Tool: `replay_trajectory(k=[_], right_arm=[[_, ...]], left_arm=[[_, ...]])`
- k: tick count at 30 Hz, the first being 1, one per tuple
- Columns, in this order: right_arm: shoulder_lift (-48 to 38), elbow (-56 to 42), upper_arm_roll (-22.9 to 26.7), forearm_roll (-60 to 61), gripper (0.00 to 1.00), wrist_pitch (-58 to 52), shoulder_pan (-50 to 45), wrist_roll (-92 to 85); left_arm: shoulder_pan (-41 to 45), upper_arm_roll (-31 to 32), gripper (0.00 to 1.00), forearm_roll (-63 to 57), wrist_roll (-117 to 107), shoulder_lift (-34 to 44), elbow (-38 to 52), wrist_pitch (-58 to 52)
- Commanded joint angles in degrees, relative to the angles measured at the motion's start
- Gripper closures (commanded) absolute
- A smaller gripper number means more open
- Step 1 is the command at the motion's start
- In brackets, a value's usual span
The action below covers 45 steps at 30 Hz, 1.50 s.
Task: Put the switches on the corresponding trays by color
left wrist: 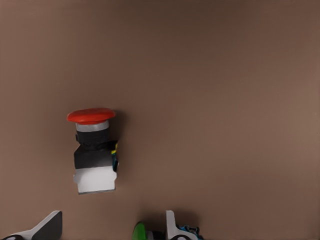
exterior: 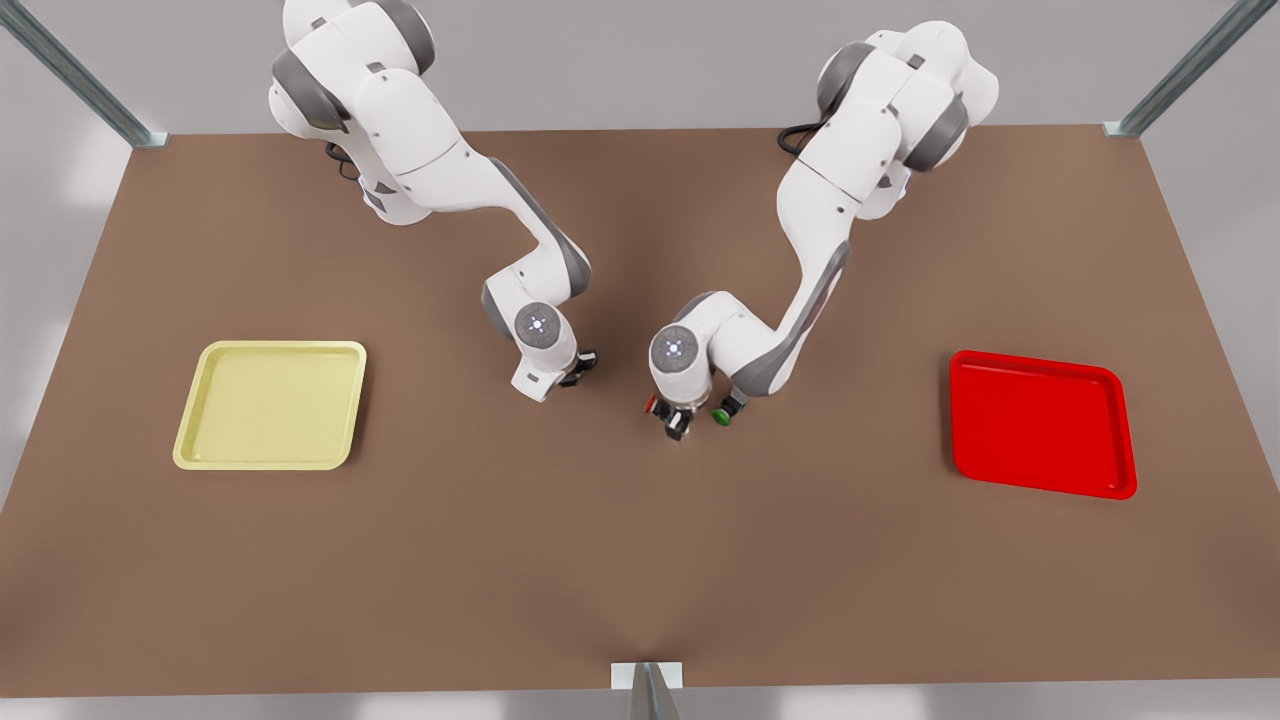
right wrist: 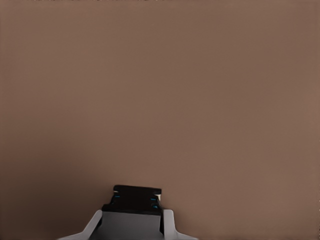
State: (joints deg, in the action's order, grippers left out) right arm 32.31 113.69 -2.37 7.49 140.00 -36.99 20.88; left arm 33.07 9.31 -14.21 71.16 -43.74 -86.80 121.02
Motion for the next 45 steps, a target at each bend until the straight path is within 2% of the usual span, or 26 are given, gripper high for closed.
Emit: replay_trajectory(k=[1,7,9,14,17,20,21,22,31,33,35,38,39,41,45], right_arm=[[0.0,0.0,0.0,0.0,0.48,0.0,0.0,0.0],[-2.0,0.0,0.0,-0.1,0.48,-1.7,0.5,0.2],[-5.4,0.7,0.0,-0.1,0.48,-3.6,4.8,0.2],[-15.5,5.5,0.0,-1.2,0.48,-9.5,30.1,-1.8],[-19.4,8.3,-0.2,-2.7,0.48,-16.0,46.8,-19.7],[-18.2,8.9,-0.3,-9.2,0.48,-15.4,56.1,-29.1],[-17.7,8.7,-0.3,-10.0,0.43,-15.1,56.7,-29.6],[-17.3,8.5,-0.3,-10.0,0.01,-14.9,56.5,-29.4],[-17.2,7.5,-0.4,-10.0,0.00,-16.3,56.0,-29.3],[-17.1,-4.3,-6.1,-9.8,0.00,-33.3,55.8,-21.7],[-17.2,-15.3,-10.6,-10.0,0.00,-43.8,53.5,-16.0],[-17.4,-29.1,-10.5,-13.7,0.00,-52.6,47.4,-14.6],[-18.9,-31.1,-7.7,-13.6,0.00,-54.0,43.3,-14.6],[-23.3,-31.4,-3.0,-12.9,0.00,-54.7,38.1,-14.9],[-25.0,-30.6,-3.2,-12.9,0.00,-55.9,37.7,-14.6]], left_arm=[[0.1,0.0,0.01,0.0,-0.1,0.1,0.0,0.0],[0.1,0.7,0.00,0.6,-0.7,-0.6,0.5,3.6],[0.2,0.7,0.00,1.6,-0.7,-0.8,0.6,5.1],[0.2,0.6,0.01,2.1,-0.7,-2.0,0.2,6.3],[0.8,0.6,0.01,2.3,-2.8,-2.7,0.0,6.3],[1.3,0.6,0.01,4.4,-3.0,-2.8,0.1,6.3],[1.2,0.6,0.01,4.5,-3.0,-2.8,0.0,6.3],[0.9,0.6,0.01,4.5,-3.0,-2.8,-0.2,7.4],[-0.4,0.6,0.00,4.4,-3.0,-2.6,-2.7,11.3],[0.0,0.6,0.01,4.5,-3.5,-2.6,-2.8,11.3],[0.3,0.6,0.01,4.7,-4.8,-2.6,-3.3,11.3],[0.5,0.6,0.04,4.8,-5.2,-2.7,-3.5,11.8],[0.8,0.6,0.03,5.3,-5.2,-2.7,-3.4,11.8],[1.3,0.6,0.02,6.3,-5.2,-2.7,-3.3,11.9],[1.7,0.6,0.02,6.7,-5.6,-2.9,-2.9,11.8]])
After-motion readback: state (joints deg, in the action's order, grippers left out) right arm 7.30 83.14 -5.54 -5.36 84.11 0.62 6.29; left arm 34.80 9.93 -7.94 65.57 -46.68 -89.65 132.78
